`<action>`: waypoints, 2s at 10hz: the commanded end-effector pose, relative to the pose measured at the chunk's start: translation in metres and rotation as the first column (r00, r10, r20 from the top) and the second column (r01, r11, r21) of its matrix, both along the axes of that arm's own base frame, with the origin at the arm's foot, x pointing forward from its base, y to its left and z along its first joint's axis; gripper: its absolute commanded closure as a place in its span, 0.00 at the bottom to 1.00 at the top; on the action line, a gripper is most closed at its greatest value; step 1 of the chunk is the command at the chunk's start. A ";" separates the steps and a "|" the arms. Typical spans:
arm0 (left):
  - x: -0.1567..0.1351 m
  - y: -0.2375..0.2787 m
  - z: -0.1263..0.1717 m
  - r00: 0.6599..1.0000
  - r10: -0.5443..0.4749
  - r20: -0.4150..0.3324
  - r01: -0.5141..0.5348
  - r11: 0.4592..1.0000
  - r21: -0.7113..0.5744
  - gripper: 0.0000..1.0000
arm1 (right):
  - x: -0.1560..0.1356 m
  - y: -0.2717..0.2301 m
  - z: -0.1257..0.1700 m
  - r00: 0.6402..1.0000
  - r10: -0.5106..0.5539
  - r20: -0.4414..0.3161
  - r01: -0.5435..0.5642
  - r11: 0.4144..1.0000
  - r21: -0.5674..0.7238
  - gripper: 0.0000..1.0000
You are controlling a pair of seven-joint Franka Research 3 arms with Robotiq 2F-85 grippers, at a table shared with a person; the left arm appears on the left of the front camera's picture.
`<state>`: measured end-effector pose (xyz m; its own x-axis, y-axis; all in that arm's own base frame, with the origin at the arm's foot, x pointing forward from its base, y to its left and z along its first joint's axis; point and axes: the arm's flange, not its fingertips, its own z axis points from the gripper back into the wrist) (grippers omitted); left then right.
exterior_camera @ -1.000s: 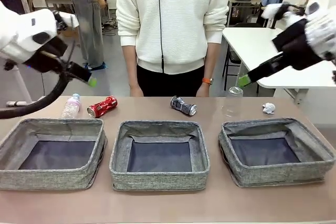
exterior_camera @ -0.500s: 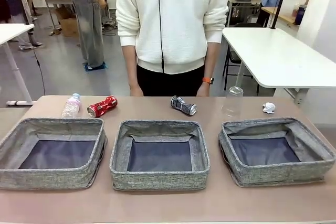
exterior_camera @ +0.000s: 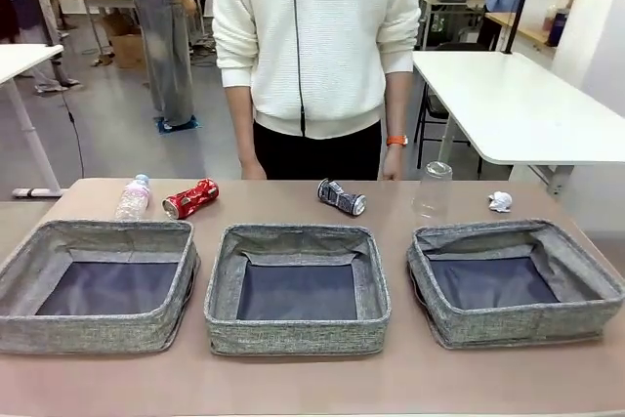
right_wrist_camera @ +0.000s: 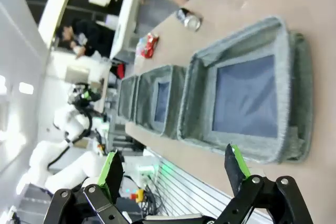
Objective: Sort the waste into the appropriate baskets.
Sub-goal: Pick up the waste item pointed out by the person.
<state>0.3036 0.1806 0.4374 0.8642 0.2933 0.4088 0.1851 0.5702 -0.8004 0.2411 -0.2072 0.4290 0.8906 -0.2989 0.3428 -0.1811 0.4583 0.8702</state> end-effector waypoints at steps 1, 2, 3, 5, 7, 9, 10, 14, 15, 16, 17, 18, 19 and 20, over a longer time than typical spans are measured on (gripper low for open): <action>-0.003 0.007 0.001 0.999 -0.008 0.038 0.008 1.000 0.002 0.00 | -0.009 -0.005 0.004 0.999 -0.002 0.039 0.002 1.000 -0.005 0.00; -0.003 0.007 0.001 0.999 -0.008 0.038 0.008 1.000 0.002 0.00 | -0.009 -0.005 0.004 0.999 -0.002 0.039 0.002 1.000 -0.005 0.00; -0.003 0.007 0.001 0.999 -0.008 0.038 0.008 1.000 0.002 0.00 | -0.009 -0.005 0.004 0.999 -0.002 0.039 0.002 1.000 -0.005 0.00; -0.003 0.007 0.001 0.999 -0.008 0.038 0.008 1.000 0.002 0.00 | -0.009 -0.005 0.004 0.999 -0.002 0.039 0.002 1.000 -0.005 0.00; -0.003 0.007 0.001 0.999 -0.008 0.038 0.008 1.000 0.002 0.00 | -0.009 -0.005 0.004 0.999 -0.002 0.039 0.002 1.000 -0.005 0.00; -0.003 0.007 0.001 0.999 -0.008 0.038 0.008 1.000 0.002 0.00 | -0.009 -0.005 0.004 0.999 -0.002 0.039 0.002 1.000 -0.005 0.00; -0.003 0.007 0.001 0.999 -0.008 0.038 0.008 1.000 0.002 0.00 | -0.009 -0.005 0.004 0.999 -0.002 0.039 0.002 1.000 -0.005 0.00; -0.003 0.007 0.001 0.999 -0.008 0.038 0.008 1.000 0.002 0.00 | -0.011 -0.002 0.001 1.000 -0.008 0.006 0.008 1.000 -0.009 0.00; -0.003 0.007 0.001 0.999 -0.008 0.038 0.008 1.000 0.002 0.00 | -0.003 -0.004 0.003 0.999 0.038 -0.007 -0.038 0.999 -0.034 0.00; -0.003 0.007 0.001 0.999 -0.008 0.038 0.008 1.000 0.002 0.00 | 0.018 0.006 0.013 0.993 0.115 0.016 -0.112 0.987 -0.117 0.00; -0.003 0.007 0.001 0.999 -0.008 0.038 0.008 1.000 0.002 0.00 | 0.043 0.023 0.030 0.966 0.247 0.073 -0.225 0.947 -0.228 0.00; -0.003 0.007 0.001 0.999 -0.008 0.038 0.008 1.000 0.002 0.00 | 0.073 0.041 0.047 0.964 0.260 0.048 -0.226 0.904 -0.362 0.00; -0.003 0.007 0.001 0.999 -0.008 0.038 0.008 1.000 0.002 0.00 | 0.104 0.064 0.063 0.957 0.291 -0.009 -0.259 0.837 -0.482 0.00; -0.003 0.007 0.001 0.999 -0.008 0.038 0.008 1.000 0.002 0.00 | 0.127 0.082 0.070 0.950 0.304 -0.075 -0.292 0.773 -0.563 0.00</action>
<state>0.2999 0.1864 0.4380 0.8617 0.2889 0.4172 0.1908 0.5774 -0.7939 0.3484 -0.1197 0.5018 0.8813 0.1739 0.4393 -0.4216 0.7092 0.5651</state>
